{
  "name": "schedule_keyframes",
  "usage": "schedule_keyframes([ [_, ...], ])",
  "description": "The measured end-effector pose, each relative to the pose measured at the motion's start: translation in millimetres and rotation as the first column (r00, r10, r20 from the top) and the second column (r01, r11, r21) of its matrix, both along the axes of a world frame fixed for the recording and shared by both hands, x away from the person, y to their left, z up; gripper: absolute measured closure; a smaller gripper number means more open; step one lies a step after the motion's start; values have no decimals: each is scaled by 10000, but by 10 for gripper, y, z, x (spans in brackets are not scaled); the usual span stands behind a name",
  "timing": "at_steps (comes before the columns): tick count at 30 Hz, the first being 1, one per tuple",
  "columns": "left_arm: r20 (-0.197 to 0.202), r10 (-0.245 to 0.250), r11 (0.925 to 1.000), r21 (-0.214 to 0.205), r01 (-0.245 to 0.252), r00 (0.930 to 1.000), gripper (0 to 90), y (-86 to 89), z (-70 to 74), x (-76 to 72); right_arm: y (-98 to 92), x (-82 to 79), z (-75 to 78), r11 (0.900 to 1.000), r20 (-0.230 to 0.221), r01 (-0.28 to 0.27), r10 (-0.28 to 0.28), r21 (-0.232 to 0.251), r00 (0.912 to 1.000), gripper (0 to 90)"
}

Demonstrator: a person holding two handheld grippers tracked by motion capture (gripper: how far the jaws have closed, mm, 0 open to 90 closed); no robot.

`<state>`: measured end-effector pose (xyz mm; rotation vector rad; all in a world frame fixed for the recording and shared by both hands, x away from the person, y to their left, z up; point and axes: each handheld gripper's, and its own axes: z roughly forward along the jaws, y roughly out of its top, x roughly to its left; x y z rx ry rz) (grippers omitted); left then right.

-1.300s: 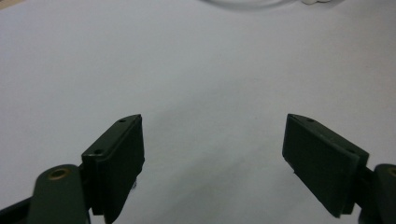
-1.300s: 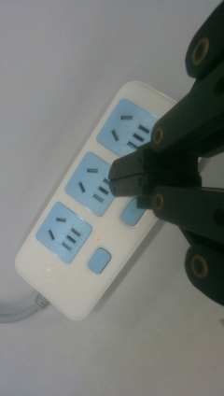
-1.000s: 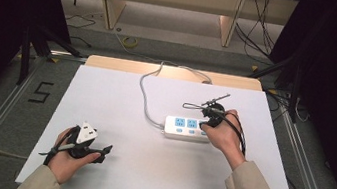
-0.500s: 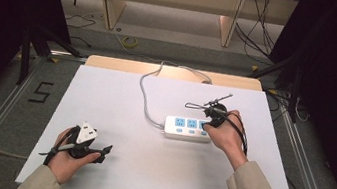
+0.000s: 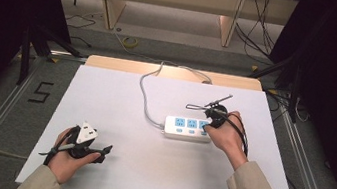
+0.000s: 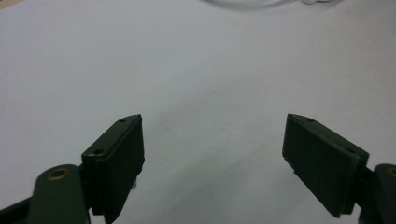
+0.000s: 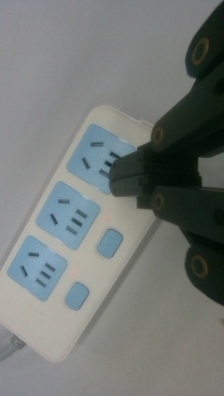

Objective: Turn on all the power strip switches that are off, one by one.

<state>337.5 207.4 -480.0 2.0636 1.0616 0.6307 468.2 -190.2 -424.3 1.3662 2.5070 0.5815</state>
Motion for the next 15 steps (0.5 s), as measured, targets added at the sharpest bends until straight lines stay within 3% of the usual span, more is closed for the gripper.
schedule_keyframes([
  [15, -9, 3, 10000, -20, -3, 10000, 208, 0, 1, -1, 22, 17, -32, 9999, -88, 41, -42, -101, 10000, 900],
])
